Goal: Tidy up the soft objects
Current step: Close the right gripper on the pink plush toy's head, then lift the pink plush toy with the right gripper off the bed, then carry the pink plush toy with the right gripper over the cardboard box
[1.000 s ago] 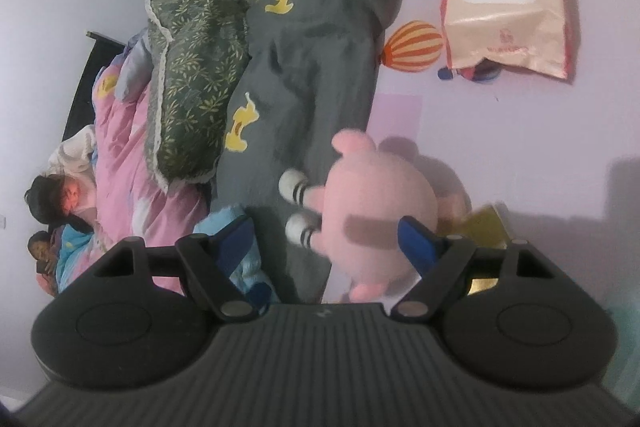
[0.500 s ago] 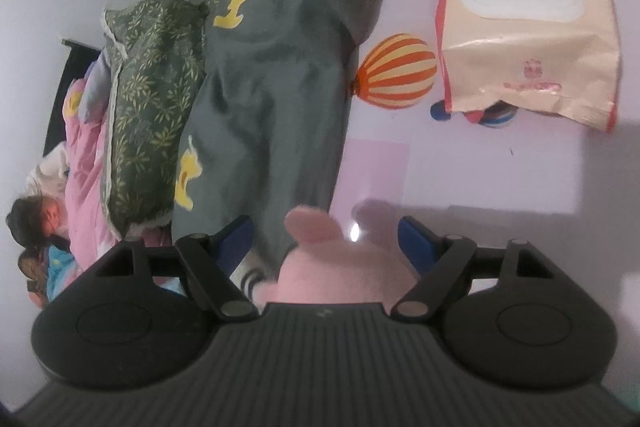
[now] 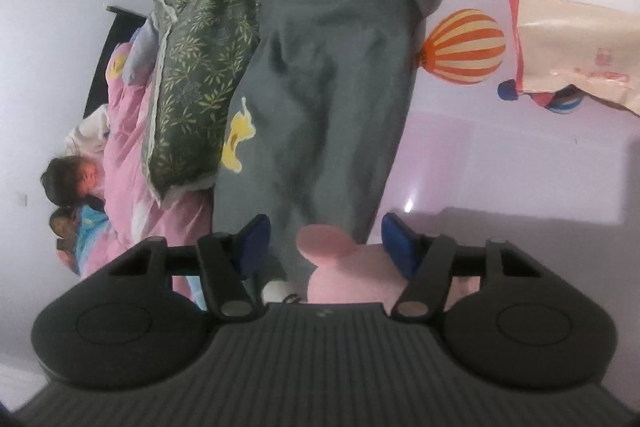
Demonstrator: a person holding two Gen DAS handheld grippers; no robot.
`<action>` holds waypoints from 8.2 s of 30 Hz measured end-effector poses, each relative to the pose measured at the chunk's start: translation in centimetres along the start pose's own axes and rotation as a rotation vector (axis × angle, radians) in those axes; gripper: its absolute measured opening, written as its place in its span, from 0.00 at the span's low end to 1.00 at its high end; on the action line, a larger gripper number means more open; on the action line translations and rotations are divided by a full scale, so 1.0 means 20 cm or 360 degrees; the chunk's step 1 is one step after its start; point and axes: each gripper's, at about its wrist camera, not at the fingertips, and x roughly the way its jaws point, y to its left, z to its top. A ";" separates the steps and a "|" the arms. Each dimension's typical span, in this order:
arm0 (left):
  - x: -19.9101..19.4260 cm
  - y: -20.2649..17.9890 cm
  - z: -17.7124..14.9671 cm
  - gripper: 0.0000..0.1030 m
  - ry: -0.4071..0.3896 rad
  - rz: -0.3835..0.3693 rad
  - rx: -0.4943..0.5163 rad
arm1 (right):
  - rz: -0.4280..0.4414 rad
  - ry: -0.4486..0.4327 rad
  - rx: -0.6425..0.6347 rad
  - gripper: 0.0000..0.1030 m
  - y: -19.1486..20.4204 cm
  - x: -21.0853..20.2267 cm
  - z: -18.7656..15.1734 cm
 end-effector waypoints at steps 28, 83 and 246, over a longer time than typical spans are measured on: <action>-0.26 -0.10 -0.26 0.57 0.0100 -0.0079 0.0067 | -0.0011 0.0004 -0.0125 0.60 0.13 -0.29 -0.45; -0.10 -0.14 -0.25 0.72 0.0206 -0.0262 0.0341 | 0.0012 -0.0008 0.0660 0.73 -0.41 -0.20 -0.85; -0.55 -1.04 -0.32 0.75 -0.0025 -0.0828 0.0598 | -0.0314 -0.0669 0.0345 0.70 -0.57 -1.58 -1.49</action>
